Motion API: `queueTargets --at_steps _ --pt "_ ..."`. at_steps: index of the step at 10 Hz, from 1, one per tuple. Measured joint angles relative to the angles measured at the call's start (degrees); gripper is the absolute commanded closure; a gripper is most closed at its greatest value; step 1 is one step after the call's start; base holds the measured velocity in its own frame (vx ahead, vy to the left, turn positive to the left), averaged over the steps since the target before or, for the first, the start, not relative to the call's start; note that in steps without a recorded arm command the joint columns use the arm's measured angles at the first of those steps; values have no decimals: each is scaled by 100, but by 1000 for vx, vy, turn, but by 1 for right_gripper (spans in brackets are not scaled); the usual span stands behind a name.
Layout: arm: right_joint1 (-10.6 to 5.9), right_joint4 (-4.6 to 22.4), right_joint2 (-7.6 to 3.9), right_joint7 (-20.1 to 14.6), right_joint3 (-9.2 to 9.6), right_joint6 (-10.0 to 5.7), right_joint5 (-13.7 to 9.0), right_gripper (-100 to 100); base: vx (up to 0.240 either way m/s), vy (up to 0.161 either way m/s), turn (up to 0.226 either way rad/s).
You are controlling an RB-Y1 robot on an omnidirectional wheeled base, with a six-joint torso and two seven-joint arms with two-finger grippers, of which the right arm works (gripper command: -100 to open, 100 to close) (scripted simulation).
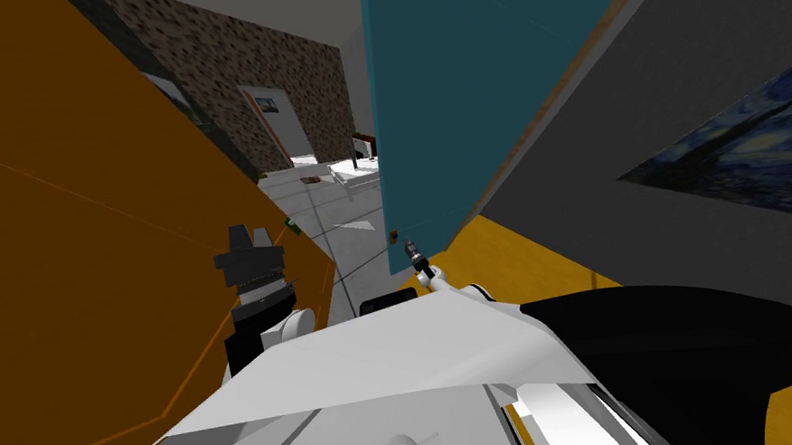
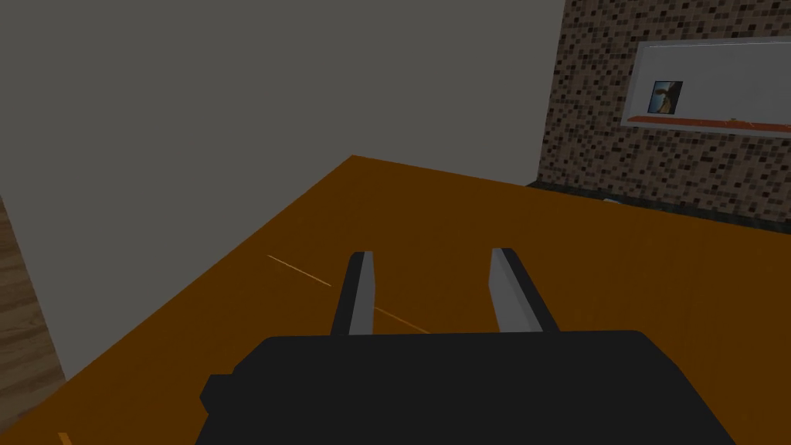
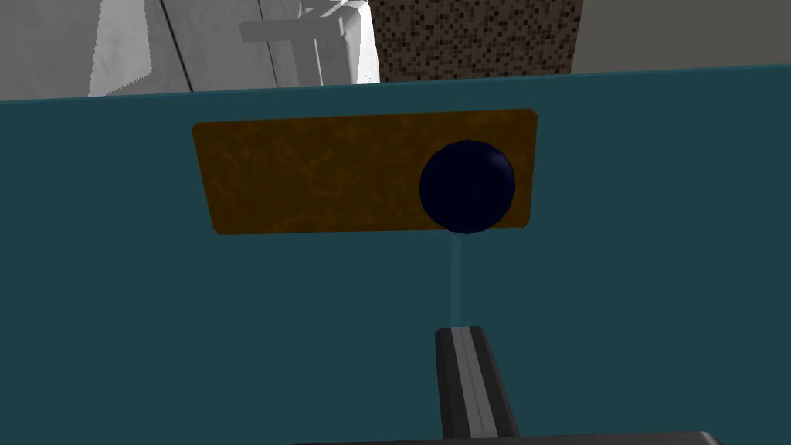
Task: Push the door open
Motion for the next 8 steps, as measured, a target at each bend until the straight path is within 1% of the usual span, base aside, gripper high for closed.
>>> queueTargets --at_steps 2,4,5,6,8 --pt "15 -30 11 -24 11 19 0 -100 -206 17 -32" --pt "-5 -15 51 -43 14 26 -5 -100 -207 28 -38" --pt "24 -74 80 -61 26 52 -1 -100 -111 23 -10" --pt "30 -80 83 -66 28 60 -1 -100 108 20 26" --pt "33 -67 54 -44 8 47 -13 -100 190 59 24"
